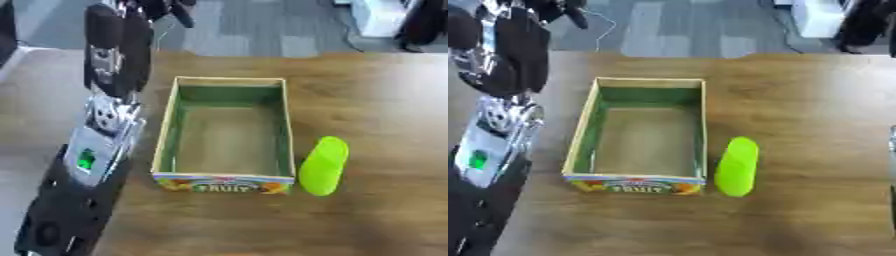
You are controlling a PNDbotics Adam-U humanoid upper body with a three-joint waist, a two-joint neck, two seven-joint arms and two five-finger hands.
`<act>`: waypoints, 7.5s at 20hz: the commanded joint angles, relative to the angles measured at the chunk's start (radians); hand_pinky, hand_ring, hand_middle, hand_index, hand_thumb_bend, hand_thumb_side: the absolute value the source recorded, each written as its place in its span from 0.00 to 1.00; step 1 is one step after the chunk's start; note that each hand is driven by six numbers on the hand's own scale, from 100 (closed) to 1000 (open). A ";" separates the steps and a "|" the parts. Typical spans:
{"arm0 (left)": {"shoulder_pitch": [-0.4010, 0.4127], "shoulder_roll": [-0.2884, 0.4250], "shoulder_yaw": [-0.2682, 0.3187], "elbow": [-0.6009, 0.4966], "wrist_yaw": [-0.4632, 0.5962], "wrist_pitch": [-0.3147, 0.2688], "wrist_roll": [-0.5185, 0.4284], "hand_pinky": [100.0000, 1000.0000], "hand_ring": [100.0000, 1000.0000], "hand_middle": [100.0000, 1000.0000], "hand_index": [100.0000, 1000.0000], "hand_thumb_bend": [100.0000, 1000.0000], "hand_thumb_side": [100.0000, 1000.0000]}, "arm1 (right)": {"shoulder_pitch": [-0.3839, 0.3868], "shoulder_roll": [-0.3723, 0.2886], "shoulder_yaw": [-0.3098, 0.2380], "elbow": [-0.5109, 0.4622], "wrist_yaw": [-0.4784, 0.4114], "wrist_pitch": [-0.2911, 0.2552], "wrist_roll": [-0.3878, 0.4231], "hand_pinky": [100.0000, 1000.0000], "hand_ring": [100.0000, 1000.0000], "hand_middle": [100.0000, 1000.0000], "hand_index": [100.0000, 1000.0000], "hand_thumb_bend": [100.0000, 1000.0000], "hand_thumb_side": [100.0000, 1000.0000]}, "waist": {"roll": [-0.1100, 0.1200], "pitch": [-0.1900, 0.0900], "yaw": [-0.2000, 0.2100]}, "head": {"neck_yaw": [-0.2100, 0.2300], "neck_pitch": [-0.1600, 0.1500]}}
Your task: Pick up objects on the table and place them in the box.
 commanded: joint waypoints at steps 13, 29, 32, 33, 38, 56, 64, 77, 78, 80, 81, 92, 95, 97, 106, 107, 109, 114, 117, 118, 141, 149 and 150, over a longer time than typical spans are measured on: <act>-0.008 0.007 0.005 -0.019 -0.002 0.002 0.010 0.32 0.51 0.59 0.72 0.58 0.94 | -0.003 -0.011 -0.004 -0.002 0.013 0.005 0.003 0.00 0.44 0.60 0.82 0.04 1.00 | -0.002 -0.008 -0.010 | 0.017 -0.003; -0.012 0.000 0.009 -0.019 -0.011 0.002 0.019 0.32 0.51 0.59 0.71 0.58 0.95 | 0.099 -0.005 0.059 0.288 -0.014 0.090 0.133 0.00 0.36 0.56 0.94 0.57 0.85 | -0.001 0.017 -0.023 | 0.023 -0.003; -0.012 -0.001 0.008 -0.019 -0.012 0.003 0.020 0.32 0.51 0.59 0.71 0.58 0.95 | 0.105 -0.002 0.061 0.317 -0.003 0.087 0.146 0.00 0.36 0.57 0.94 0.60 0.84 | -0.001 0.019 -0.023 | 0.024 -0.003; -0.011 -0.001 0.008 -0.019 -0.012 0.003 0.020 0.32 0.51 0.59 0.71 0.58 0.95 | 0.107 -0.003 0.064 0.328 0.000 0.089 0.153 0.00 0.36 0.57 0.94 0.61 0.83 | -0.002 0.019 -0.022 | 0.024 -0.003; -0.012 -0.001 0.008 -0.019 -0.012 0.003 0.021 0.32 0.51 0.59 0.71 0.58 0.95 | 0.112 -0.002 0.074 0.368 0.000 0.092 0.192 0.00 0.38 0.59 0.96 0.66 0.80 | -0.003 0.020 -0.019 | 0.026 -0.003; -0.011 -0.001 0.003 -0.019 -0.010 0.007 0.015 0.32 0.51 0.59 0.71 0.58 0.95 | 0.093 0.006 0.104 0.350 0.068 0.001 0.603 0.00 0.58 0.80 1.00 0.86 0.47 | -0.010 0.022 -0.010 | 0.018 -0.003; -0.007 -0.003 0.003 -0.019 -0.011 0.008 0.013 0.32 0.51 0.59 0.71 0.58 0.95 | 0.085 0.012 0.082 0.339 0.044 -0.018 0.640 0.01 0.58 0.78 1.00 0.85 0.57 | -0.005 0.018 -0.007 | 0.014 -0.003; -0.001 -0.007 0.004 -0.019 -0.014 0.010 0.016 0.32 0.51 0.59 0.71 0.58 0.95 | 0.079 0.021 0.060 0.342 -0.048 -0.053 0.331 0.00 0.06 0.53 0.96 0.75 0.76 | 0.004 0.019 -0.007 | 0.013 -0.003; -0.001 -0.007 0.005 -0.019 -0.015 0.010 0.017 0.32 0.51 0.59 0.71 0.58 0.95 | 0.079 0.019 0.053 0.335 -0.015 -0.055 0.287 0.00 0.06 0.53 0.96 0.75 0.76 | 0.005 0.019 -0.007 | 0.013 -0.003; 0.000 -0.007 0.005 -0.019 -0.015 0.010 0.017 0.32 0.51 0.59 0.71 0.58 0.95 | 0.079 0.016 0.052 0.324 0.063 -0.061 0.211 0.00 0.00 0.46 0.94 0.73 0.80 | 0.005 0.020 -0.006 | 0.013 -0.003; -0.001 -0.007 0.005 -0.019 -0.015 0.010 0.017 0.32 0.51 0.59 0.71 0.58 0.95 | 0.079 0.017 0.056 0.324 0.099 -0.062 0.182 0.00 0.00 0.44 0.94 0.73 0.81 | 0.005 0.020 -0.006 | 0.012 -0.003; -0.001 -0.009 0.005 -0.019 -0.017 0.011 0.019 0.32 0.51 0.59 0.71 0.58 0.95 | 0.082 0.032 0.084 0.362 0.148 -0.053 0.121 0.00 0.22 0.57 0.96 0.69 0.82 | 0.005 0.022 -0.003 | 0.013 -0.003; 0.000 -0.009 0.005 -0.019 -0.017 0.011 0.019 0.32 0.51 0.59 0.71 0.58 0.95 | 0.082 0.033 0.087 0.363 0.098 -0.046 0.145 0.00 0.55 0.69 0.97 0.66 0.86 | 0.005 0.022 -0.003 | 0.013 -0.003; -0.001 -0.009 0.005 -0.019 -0.018 0.011 0.019 0.32 0.51 0.59 0.71 0.58 0.95 | 0.081 0.032 0.086 0.361 0.069 -0.045 0.161 0.07 0.69 0.75 0.98 0.65 0.88 | 0.005 0.022 -0.003 | 0.013 -0.003; 0.000 -0.010 0.006 -0.019 -0.019 0.012 0.021 0.32 0.50 0.59 0.70 0.58 0.95 | 0.086 0.032 0.090 0.358 0.027 -0.063 0.230 0.29 0.82 0.87 1.00 0.68 0.83 | 0.005 0.024 0.001 | 0.013 -0.003; 0.000 -0.011 0.006 -0.019 -0.019 0.012 0.021 0.32 0.50 0.59 0.70 0.58 0.95 | 0.087 0.033 0.091 0.358 0.026 -0.068 0.241 0.29 0.82 0.87 1.00 0.68 0.82 | 0.005 0.024 0.001 | 0.013 -0.003; 0.000 -0.011 0.007 -0.019 -0.019 0.012 0.022 0.32 0.50 0.59 0.70 0.58 0.95 | 0.088 0.033 0.090 0.359 0.021 -0.077 0.259 0.32 0.83 0.87 1.00 0.69 0.81 | 0.005 0.025 0.003 | 0.013 -0.003; -0.001 -0.012 0.007 -0.019 -0.020 0.012 0.021 0.32 0.50 0.59 0.70 0.58 0.95 | 0.090 0.034 0.083 0.362 0.015 -0.081 0.275 0.38 0.84 0.87 1.00 0.68 0.80 | 0.005 0.027 0.005 | 0.014 -0.003; -0.001 -0.012 0.008 -0.019 -0.020 0.013 0.021 0.33 0.50 0.59 0.70 0.58 0.95 | 0.090 0.033 0.080 0.360 0.018 -0.079 0.266 0.40 0.84 0.87 1.00 0.68 0.81 | 0.005 0.027 0.006 | 0.014 -0.003; -0.001 -0.012 0.007 -0.019 -0.021 0.013 0.021 0.33 0.50 0.59 0.70 0.58 0.95 | 0.091 0.033 0.080 0.359 0.019 -0.078 0.264 0.40 0.84 0.87 1.00 0.68 0.81 | 0.005 0.027 0.006 | 0.013 -0.003; 0.003 -0.025 -0.002 -0.019 -0.019 0.017 0.009 0.33 0.50 0.59 0.70 0.59 0.95 | 0.106 0.093 0.099 0.450 0.122 -0.087 0.274 0.42 0.81 0.84 1.00 0.80 0.63 | 0.032 0.036 0.040 | -0.005 -0.003; 0.006 -0.029 -0.002 -0.019 -0.019 0.020 0.007 0.33 0.50 0.59 0.70 0.59 0.95 | 0.104 0.094 0.107 0.462 0.130 -0.091 0.321 0.37 0.85 0.87 1.00 0.80 0.62 | 0.037 0.035 0.039 | -0.008 -0.003; 0.006 -0.030 -0.002 -0.019 -0.019 0.020 0.007 0.33 0.50 0.59 0.70 0.59 0.95 | 0.104 0.095 0.107 0.464 0.128 -0.091 0.329 0.36 0.85 0.86 1.00 0.80 0.61 | 0.038 0.035 0.039 | -0.009 -0.003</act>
